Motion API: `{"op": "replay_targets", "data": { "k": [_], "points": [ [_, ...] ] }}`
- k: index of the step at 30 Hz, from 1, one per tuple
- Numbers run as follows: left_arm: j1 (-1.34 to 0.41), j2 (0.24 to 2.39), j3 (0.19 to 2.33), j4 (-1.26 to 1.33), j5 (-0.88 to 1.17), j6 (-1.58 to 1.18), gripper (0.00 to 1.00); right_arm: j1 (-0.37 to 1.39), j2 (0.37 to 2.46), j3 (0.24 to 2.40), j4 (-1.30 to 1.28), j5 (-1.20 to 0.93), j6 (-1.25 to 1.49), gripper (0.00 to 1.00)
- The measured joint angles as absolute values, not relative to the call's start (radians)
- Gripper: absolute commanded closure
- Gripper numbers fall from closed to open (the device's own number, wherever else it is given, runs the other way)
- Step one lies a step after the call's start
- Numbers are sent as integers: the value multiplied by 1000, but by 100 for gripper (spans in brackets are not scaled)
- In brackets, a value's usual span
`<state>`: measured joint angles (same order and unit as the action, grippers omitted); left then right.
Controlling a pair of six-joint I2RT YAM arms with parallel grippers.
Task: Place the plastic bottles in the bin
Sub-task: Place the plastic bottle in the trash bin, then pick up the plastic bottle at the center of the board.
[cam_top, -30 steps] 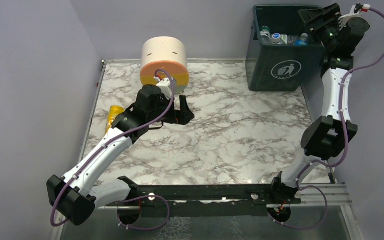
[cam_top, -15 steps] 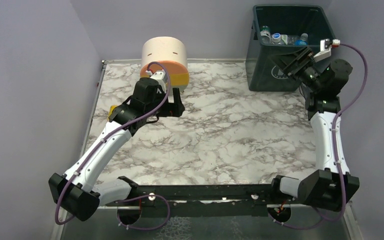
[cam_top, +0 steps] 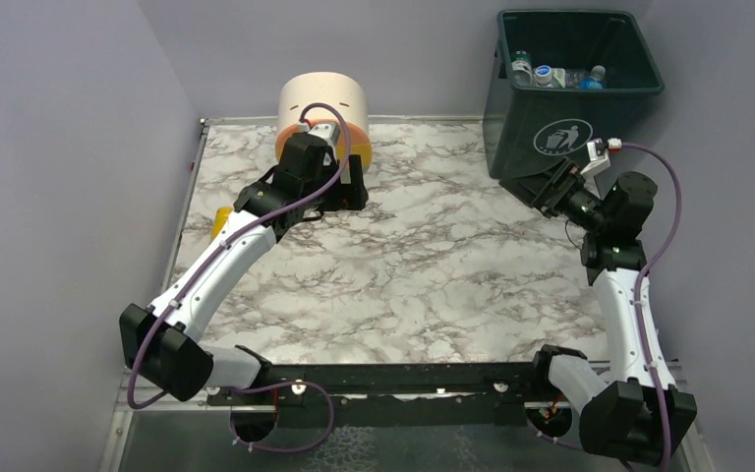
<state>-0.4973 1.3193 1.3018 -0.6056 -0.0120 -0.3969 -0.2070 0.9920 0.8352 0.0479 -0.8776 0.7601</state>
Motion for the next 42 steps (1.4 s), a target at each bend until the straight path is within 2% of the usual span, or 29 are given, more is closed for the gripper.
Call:
{"op": "replay_targets", "data": {
  "k": [10, 17, 26, 30, 34, 42],
  "points": [
    [-497, 1442, 1318, -564, 19, -421, 1, -177, 960, 718, -15, -894, 684, 5],
    [-497, 1436, 1319, -579, 16, -451, 1, -99, 975, 675, -65, -904, 647, 5],
    [-488, 1461, 1499, -758, -124, -416, 1, -23, 1020, 708, -116, -929, 598, 4],
    [-404, 1459, 1500, -822, -175, -376, 1, -4, 1011, 708, -106, -965, 606, 4],
    [-233, 1467, 1455, -860, -185, -332, 1, 1, 994, 708, -82, -999, 624, 4],
    [-19, 1566, 1414, -871, -200, -224, 1, 27, 993, 708, -68, -1024, 630, 4]
  ]
}}
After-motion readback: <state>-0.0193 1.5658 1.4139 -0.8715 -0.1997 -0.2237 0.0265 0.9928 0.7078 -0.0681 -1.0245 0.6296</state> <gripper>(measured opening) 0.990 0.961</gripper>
